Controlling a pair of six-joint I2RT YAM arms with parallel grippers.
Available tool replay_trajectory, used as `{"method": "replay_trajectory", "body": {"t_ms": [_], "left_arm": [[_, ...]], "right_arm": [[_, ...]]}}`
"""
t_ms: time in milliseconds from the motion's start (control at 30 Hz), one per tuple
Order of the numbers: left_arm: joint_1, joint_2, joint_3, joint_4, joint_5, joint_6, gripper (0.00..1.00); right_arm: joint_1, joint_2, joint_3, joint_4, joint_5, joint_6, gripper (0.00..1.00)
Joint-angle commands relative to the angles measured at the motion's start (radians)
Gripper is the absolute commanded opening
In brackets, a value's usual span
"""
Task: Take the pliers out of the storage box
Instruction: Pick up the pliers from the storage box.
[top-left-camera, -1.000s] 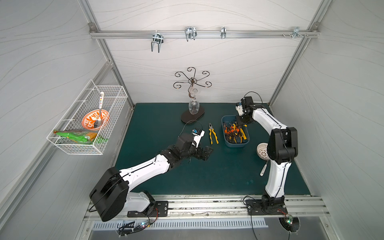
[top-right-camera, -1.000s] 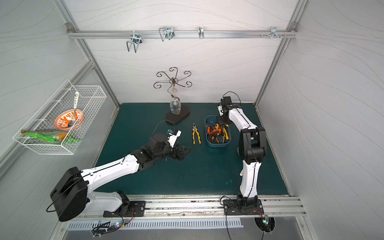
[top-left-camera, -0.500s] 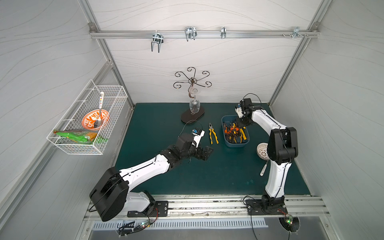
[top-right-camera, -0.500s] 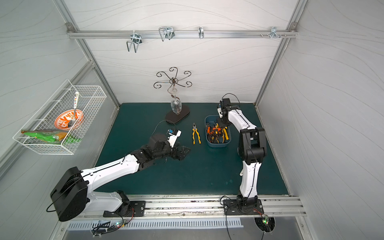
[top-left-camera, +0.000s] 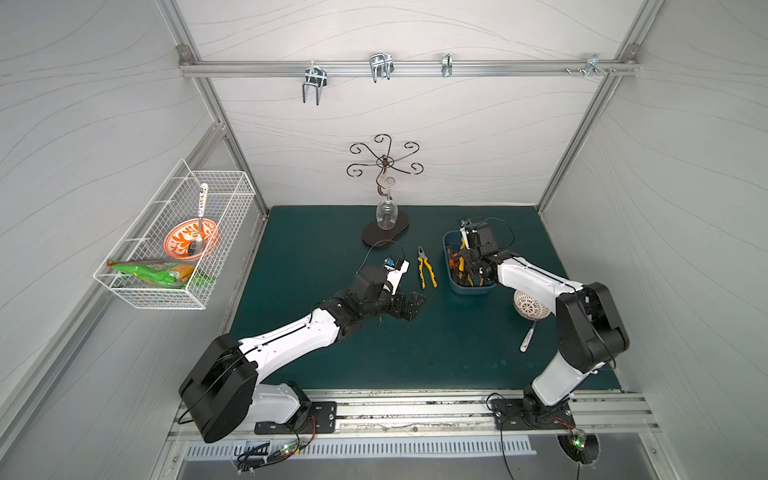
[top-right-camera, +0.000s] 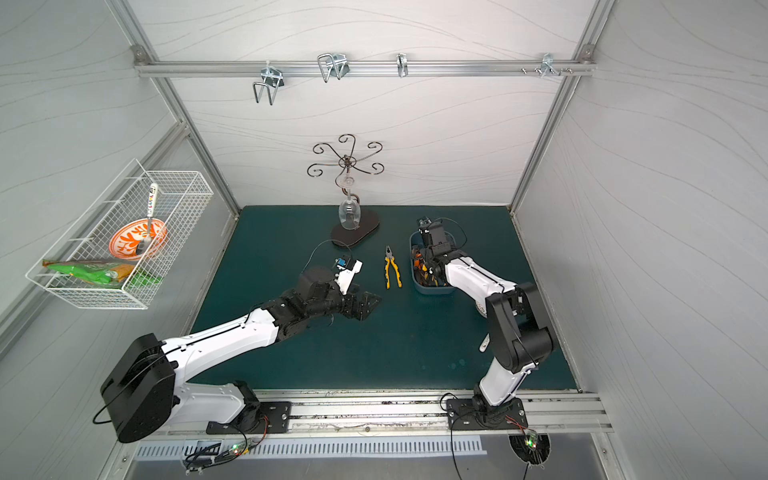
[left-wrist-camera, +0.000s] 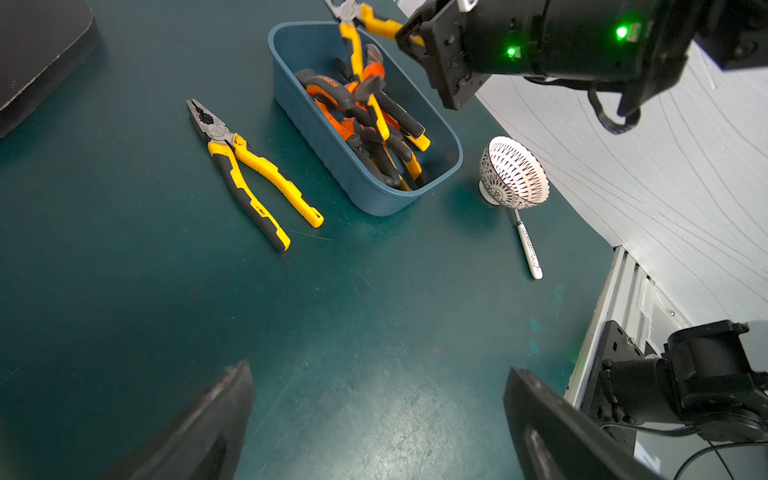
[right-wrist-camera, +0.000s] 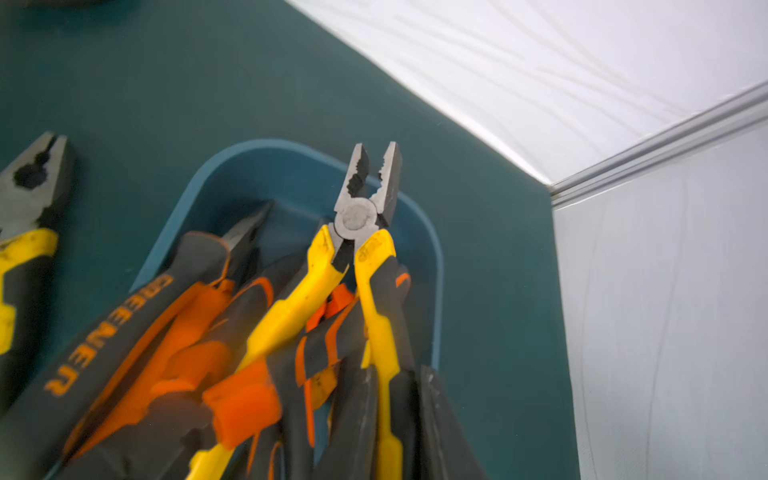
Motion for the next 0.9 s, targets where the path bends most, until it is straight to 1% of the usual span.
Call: {"method": "replay_trajectory", "body": {"t_ms": [0,233,300,433,567,600,633,700,767,800,867], "left_arm": [[0.004,-0.017,0.034,0.036,0.004,-0.002,1.00],[0.005,-0.011,0.034,0.045,0.015,-0.009,1.00],[0.007,-0.010,0.034,0.047,0.016,-0.011,1.00],[0.007,-0.008,0.034,0.056,0.020,-0.018,1.00],[0.008,-0.006,0.036,0.059,0.024,-0.022,1.00],[0.009,-0.007,0.036,0.058,0.024,-0.022,1.00],[0.010,-0.007,0.036,0.057,0.023,-0.021,1.00],[0.011,-0.005,0.035,0.055,0.021,-0.019,1.00],[0.013,-0.002,0.035,0.057,0.021,-0.021,1.00],[0.013,0.000,0.035,0.058,0.022,-0.022,1.00],[0.012,0.006,0.037,0.063,0.028,-0.026,1.00]], "right_arm": [[0.006,-0.109,-0.018,0.265,0.083,-0.001,0.00],[0.008,-0.227,-0.098,0.390,0.055,-0.013,0.00],[0.005,-0.247,-0.111,0.393,0.033,-0.011,0.00],[-0.006,-0.217,-0.089,0.321,0.013,0.012,0.00],[-0.049,-0.191,-0.065,0.171,-0.095,0.124,0.00],[-0.059,-0.192,-0.066,0.150,-0.132,0.132,0.00],[-0.072,-0.190,-0.065,0.129,-0.174,0.177,0.00],[-0.096,-0.186,-0.065,0.097,-0.210,0.223,0.00],[-0.138,-0.173,-0.055,0.048,-0.289,0.269,0.00],[-0.162,-0.154,-0.033,0.010,-0.310,0.299,0.00],[-0.191,-0.117,-0.018,0.004,-0.329,0.296,0.00]]}}
